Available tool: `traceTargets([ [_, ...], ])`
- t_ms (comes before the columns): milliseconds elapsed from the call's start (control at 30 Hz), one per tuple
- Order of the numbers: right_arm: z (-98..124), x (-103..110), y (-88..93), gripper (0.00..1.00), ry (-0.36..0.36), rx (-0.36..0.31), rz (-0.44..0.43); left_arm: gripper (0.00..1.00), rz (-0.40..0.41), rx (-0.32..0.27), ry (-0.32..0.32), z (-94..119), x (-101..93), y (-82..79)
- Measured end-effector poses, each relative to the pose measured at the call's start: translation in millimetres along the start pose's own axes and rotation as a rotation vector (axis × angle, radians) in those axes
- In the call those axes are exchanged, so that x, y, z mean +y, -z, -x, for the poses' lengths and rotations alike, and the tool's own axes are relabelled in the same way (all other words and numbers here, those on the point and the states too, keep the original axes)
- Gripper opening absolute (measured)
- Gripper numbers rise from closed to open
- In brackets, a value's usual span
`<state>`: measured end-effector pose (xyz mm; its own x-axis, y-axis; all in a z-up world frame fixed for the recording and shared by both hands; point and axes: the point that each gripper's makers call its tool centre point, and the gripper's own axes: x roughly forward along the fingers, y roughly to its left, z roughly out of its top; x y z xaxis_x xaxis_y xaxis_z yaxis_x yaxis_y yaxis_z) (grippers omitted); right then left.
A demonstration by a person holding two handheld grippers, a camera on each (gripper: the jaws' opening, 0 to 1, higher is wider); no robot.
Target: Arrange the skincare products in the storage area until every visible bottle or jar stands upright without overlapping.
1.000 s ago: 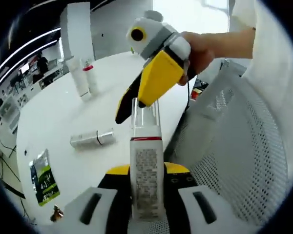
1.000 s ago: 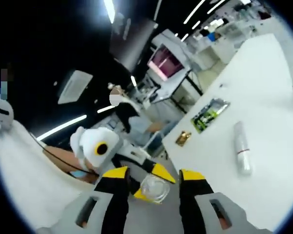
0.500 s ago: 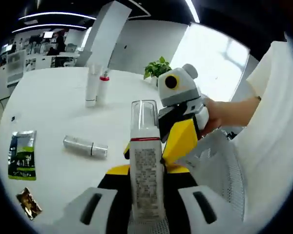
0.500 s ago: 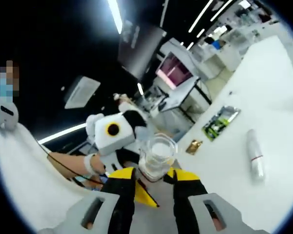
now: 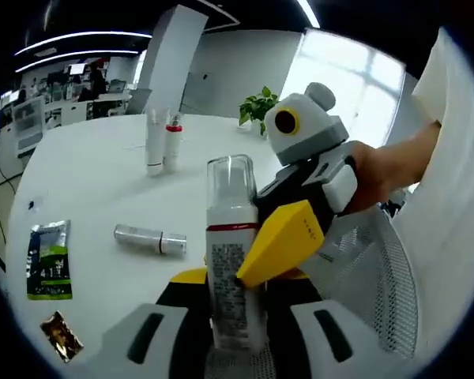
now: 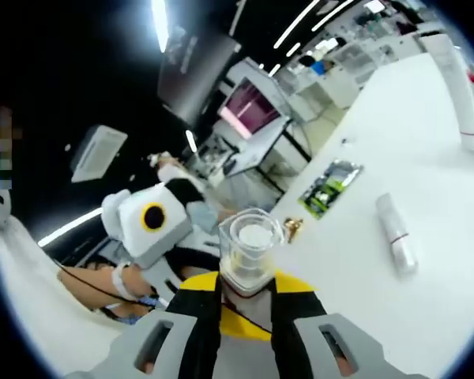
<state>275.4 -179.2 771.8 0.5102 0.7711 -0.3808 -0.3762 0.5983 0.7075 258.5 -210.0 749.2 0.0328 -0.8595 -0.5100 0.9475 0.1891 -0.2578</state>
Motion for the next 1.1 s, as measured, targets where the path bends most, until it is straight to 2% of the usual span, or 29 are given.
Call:
traceTargets([
  [67,0,0,-3.7,0.18,0.044,0.004,-0.012,0.22,-0.027,-0.009,-0.018,1,2.7,-1.5],
  [133,3,-3,-11.2,0.18,0.084,-0.007,-0.039,0.23,-0.019,-0.024,-0.034,2,6.8,-4.4],
  [200,5,-5,-17.5,0.18,0.108,-0.026,-0.071,0.23,-0.019,-0.015,-0.050,1,10.5,-2.8],
  [267,6,-5,-21.7,0.18,0.114,-0.030,-0.083,0.24,-0.018,0.007,-0.064,0,13.5,1.9],
  [333,6,0,-27.2,0.18,0.115,-0.040,-0.091,0.24,-0.049,0.068,-0.066,-1,14.5,12.3],
  [400,4,0,-28.1,0.18,0.145,-0.025,-0.078,0.24,-0.072,0.045,-0.077,2,13.0,7.8],
  [500,1,6,-36.0,0.18,0.158,-0.041,-0.061,0.24,-0.012,0.020,-0.076,7,18.0,2.5],
  [667,-6,8,-33.2,0.19,0.221,-0.020,0.000,0.24,-0.022,0.054,-0.108,5,22.1,8.9],
  [933,-5,6,-28.9,0.18,0.299,-0.067,0.017,0.25,-0.047,0.089,-0.112,2,18.3,16.3],
  [1033,-7,4,-27.9,0.18,0.313,-0.058,0.037,0.25,-0.088,0.109,-0.136,-1,23.0,20.2],
  [1067,-7,3,-28.6,0.18,0.313,-0.061,0.034,0.25,-0.168,0.113,-0.169,0,29.8,18.9],
  [1100,-7,2,-31.7,0.18,0.313,-0.073,0.029,0.25,-0.209,0.104,-0.181,1,32.0,16.2],
])
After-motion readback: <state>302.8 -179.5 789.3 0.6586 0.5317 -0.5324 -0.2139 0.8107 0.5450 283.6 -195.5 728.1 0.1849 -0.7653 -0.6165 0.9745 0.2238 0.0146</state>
